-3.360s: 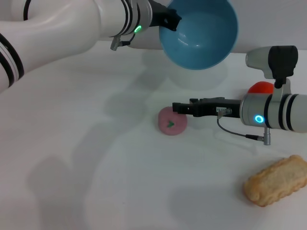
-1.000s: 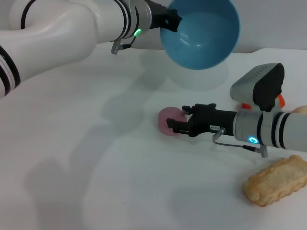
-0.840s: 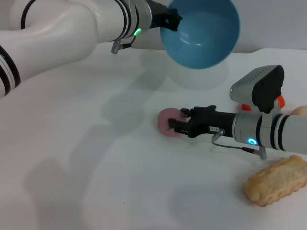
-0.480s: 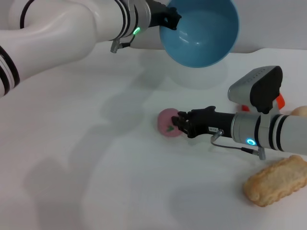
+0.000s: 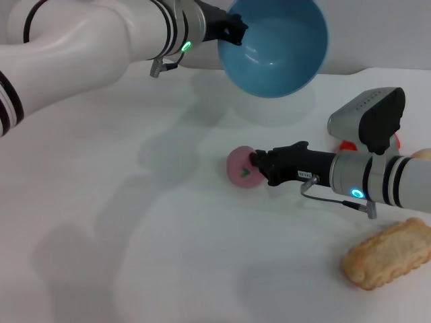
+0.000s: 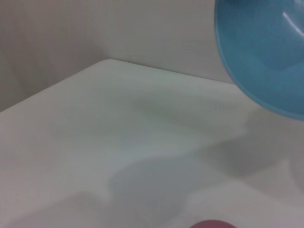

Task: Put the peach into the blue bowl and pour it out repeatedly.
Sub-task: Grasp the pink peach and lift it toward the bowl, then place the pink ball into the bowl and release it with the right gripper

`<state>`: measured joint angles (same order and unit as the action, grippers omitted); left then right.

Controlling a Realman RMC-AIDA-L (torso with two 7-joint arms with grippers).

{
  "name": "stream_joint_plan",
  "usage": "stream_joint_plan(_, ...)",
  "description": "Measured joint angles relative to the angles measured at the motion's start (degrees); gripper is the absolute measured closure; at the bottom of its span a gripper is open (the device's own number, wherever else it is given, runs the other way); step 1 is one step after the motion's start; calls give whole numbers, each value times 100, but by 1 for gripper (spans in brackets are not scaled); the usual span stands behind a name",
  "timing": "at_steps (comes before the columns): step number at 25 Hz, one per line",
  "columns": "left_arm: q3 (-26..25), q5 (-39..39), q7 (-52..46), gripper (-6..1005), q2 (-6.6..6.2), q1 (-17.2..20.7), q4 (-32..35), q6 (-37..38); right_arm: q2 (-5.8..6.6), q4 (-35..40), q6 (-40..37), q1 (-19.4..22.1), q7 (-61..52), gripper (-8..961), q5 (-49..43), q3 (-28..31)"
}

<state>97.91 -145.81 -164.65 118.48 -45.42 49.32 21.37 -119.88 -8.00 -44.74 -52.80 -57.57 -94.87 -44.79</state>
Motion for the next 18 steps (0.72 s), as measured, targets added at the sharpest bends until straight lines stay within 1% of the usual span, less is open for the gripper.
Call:
stream_joint_plan(2,-1,0,5,1000,0,4,-2,2,0,7,-50,1,0,919,-2,0)
stream_joint_plan(4,-1,0,7,1000,-1,9,-8,8,3,28,-274,6,1,920,-16,-30)
stream_joint_plan(8,-7,-2,9,999,-13,14,-22,88,57,347,-1116,165,-37,914,-99,-70)
stream_joint_plan(12,-92,-42,18,1000,-17,-52,-117,330,90,1108,-2042,473,-288,909,-227,-79)
stream_joint_plan(14,-193,-58,24,1000,-23,-114,-183,518,83,1622,-2363,627,-527,907,-341,-82)
stream_joint_plan(18,-412,-161,23,999,-38,-206,-255,985,83,2358,-2753,801,-860,901,-395,-129)
